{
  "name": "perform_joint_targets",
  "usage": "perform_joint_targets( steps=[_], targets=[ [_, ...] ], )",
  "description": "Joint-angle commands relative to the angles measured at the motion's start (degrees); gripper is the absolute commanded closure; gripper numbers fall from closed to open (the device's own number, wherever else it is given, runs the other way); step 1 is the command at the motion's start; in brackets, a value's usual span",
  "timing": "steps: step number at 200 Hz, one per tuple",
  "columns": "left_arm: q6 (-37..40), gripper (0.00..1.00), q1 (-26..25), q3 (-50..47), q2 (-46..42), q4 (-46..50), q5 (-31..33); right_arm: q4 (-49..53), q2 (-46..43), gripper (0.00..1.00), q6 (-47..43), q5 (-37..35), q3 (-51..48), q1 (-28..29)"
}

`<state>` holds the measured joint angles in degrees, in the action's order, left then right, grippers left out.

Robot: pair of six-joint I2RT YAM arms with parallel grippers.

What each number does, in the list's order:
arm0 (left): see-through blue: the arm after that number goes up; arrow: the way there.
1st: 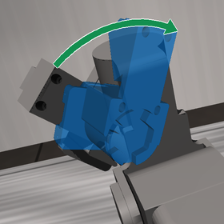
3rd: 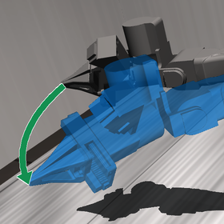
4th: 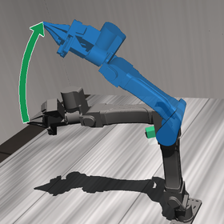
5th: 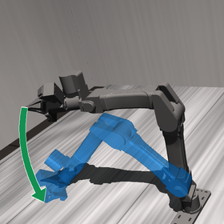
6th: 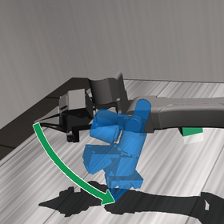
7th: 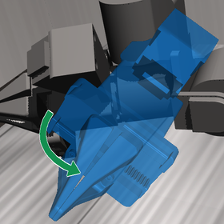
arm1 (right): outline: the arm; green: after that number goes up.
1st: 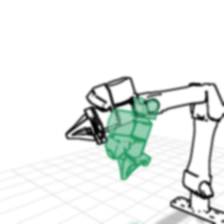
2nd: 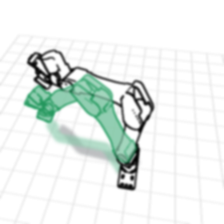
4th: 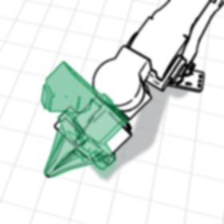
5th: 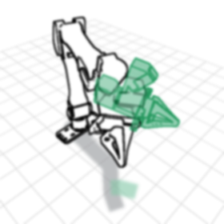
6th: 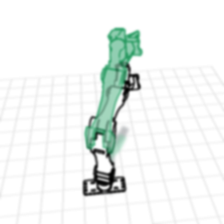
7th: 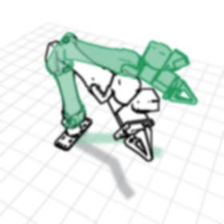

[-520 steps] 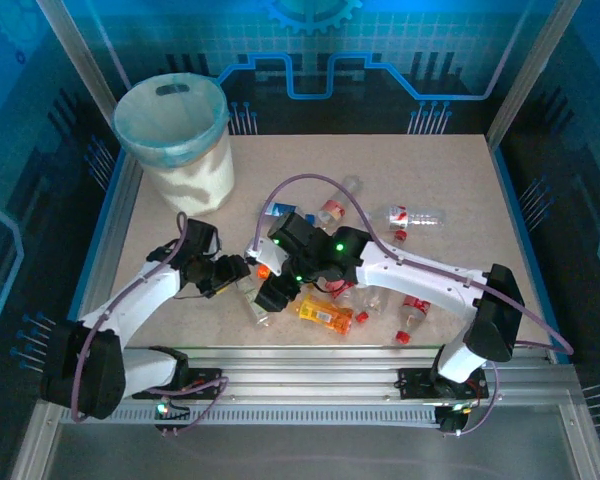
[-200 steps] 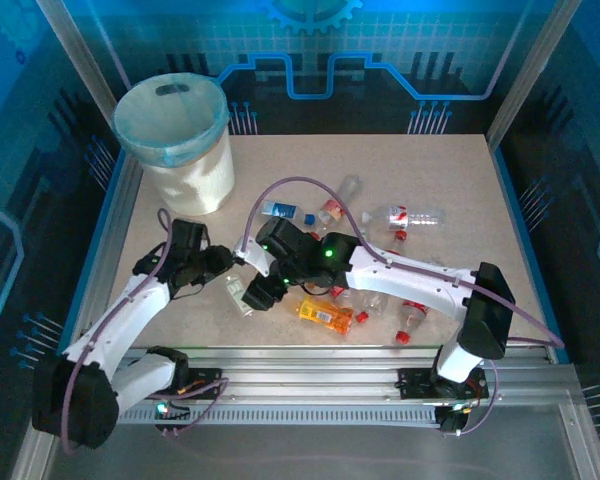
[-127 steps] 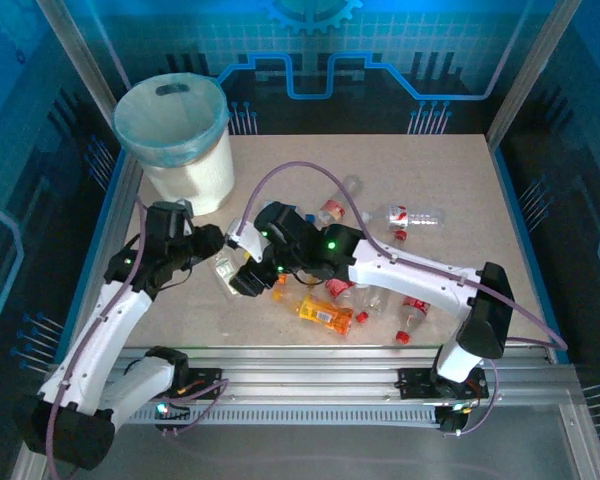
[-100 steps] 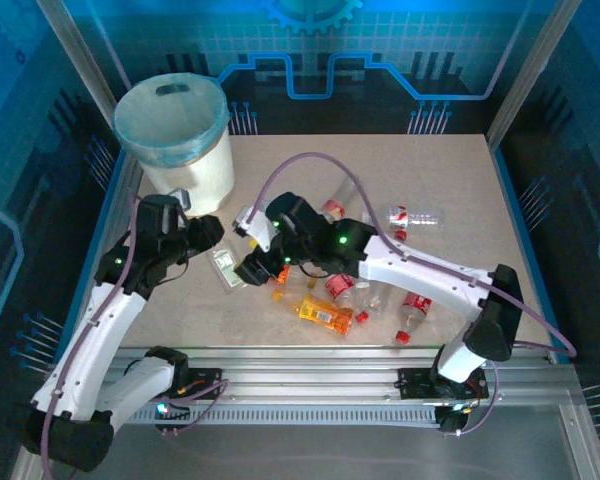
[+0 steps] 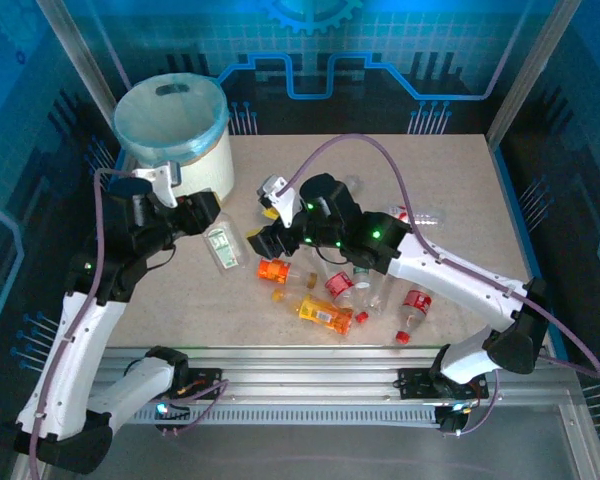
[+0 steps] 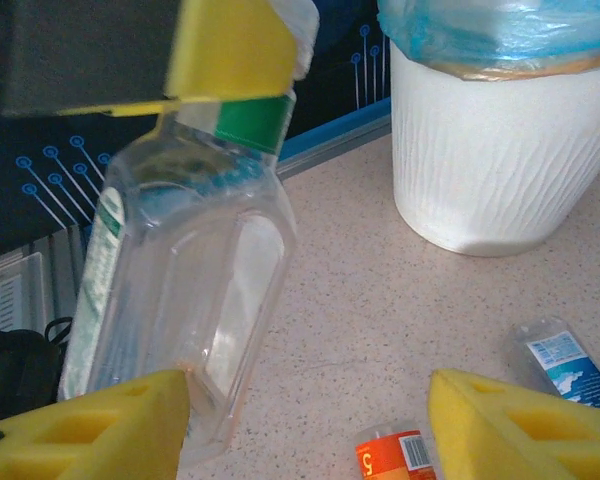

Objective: Put the plastic bottles in the bin

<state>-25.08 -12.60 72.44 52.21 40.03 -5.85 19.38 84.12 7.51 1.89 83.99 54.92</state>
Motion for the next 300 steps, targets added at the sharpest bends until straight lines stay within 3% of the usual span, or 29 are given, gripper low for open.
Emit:
perform_joint_targets(
  steps=[1, 45, 84, 116, 134, 204, 240, 300],
  targets=[
    [3.77, 1.0, -0.34, 4.87, 1.17, -2.21, 0.77, -2.49, 0.3, 0.35, 0.75, 0.15, 2.73, -1.42],
    [10.13, 1.0, -0.32, 15.66, 7.85, -2.63, 8.75, -6.78, 4.83, 0.35, 3.91, 1.95, 5.4, -4.49],
    [11.95, 1.0, -0.14, 26.1, 15.77, -4.4, 16.58, -5.79, 12.48, 0.34, 5.76, 3.64, 16.27, -5.9],
    [15.94, 1.0, 0.35, 33.93, 22.94, -6.85, 21.15, -5.42, 20.97, 0.33, 5.92, 5.1, 28.32, -6.18],
    [17.88, 1.0, 2.0, 40.25, 27.94, -6.45, 26.09, -3.57, 27.15, 0.27, 6.38, 5.45, 37.23, -6.46],
    [22.45, 1.0, 8.76, 53.58, 41.66, -12.87, 30.8, 6.33, 51.91, 0.26, 7.94, 7.14, 74.33, -8.07],
    [25.08, 1.0, 11.04, 55.43, 46.01, -15.84, 31.56, 3.78, 51.05, 0.29, 9.12, 5.01, 71.86, -8.38],
    [31.73, 1.0, 12.64, 50.39, 49.79, -18.03, 29.4, 2.72, 47.34, 0.34, 13.87, 9.52, 65.14, -7.75]
  ],
)
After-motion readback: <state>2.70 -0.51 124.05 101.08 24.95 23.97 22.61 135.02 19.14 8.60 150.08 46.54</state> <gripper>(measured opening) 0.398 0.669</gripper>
